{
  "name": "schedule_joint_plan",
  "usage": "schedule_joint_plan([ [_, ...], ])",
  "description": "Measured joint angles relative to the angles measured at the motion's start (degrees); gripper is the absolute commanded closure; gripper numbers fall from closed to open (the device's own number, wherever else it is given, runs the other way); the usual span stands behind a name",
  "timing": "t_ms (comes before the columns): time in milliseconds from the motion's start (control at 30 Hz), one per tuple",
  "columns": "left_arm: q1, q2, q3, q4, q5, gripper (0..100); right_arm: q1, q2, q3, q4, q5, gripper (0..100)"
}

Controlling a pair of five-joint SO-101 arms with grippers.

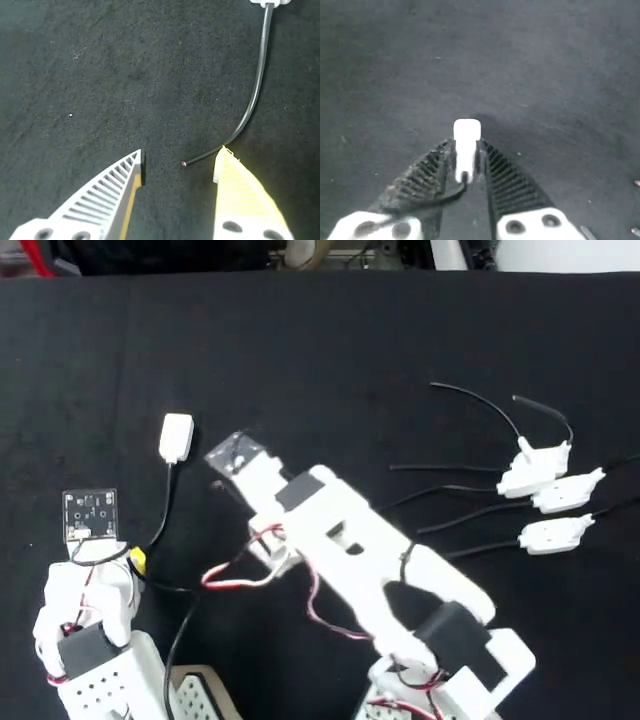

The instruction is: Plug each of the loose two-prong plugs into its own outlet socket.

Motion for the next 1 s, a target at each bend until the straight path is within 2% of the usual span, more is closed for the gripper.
schedule_joint_plan([
  [200,0.0,0.0,0.0,0.0,0.0,76,-2.37,3.25,-1.05,-0.35,0.0,98.4],
  [533,0.0,0.0,0.0,0.0,0.0,76,-2.46,4.92,-1.76,-0.35,0.0,98.3],
  [733,0.0,0.0,0.0,0.0,0.0,76,1.23,5.71,-1.76,0.53,3.6,98.3],
  [1000,0.0,0.0,0.0,0.0,0.0,76,1.49,6.15,-1.76,0.7,5.27,98.5],
])
